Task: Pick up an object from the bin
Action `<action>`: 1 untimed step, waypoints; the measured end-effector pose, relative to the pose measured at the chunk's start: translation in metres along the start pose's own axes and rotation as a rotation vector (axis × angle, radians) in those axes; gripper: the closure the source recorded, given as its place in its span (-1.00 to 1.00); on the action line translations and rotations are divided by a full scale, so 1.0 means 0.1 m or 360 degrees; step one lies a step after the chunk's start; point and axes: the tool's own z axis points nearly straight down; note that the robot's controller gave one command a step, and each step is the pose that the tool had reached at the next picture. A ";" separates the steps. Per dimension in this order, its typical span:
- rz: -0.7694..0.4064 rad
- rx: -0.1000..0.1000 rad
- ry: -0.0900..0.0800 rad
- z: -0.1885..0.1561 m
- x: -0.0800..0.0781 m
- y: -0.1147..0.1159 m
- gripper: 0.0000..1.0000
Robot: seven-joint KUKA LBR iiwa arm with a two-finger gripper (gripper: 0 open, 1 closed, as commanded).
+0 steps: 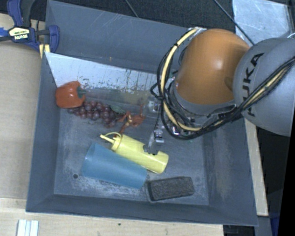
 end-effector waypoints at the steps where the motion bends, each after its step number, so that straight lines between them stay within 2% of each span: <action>1: 0.0000 0.0000 0.0000 0.00 0.00 0.00 -1.00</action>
Offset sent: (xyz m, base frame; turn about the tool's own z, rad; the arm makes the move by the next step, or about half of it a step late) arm -0.0297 -0.0356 0.0791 -0.3034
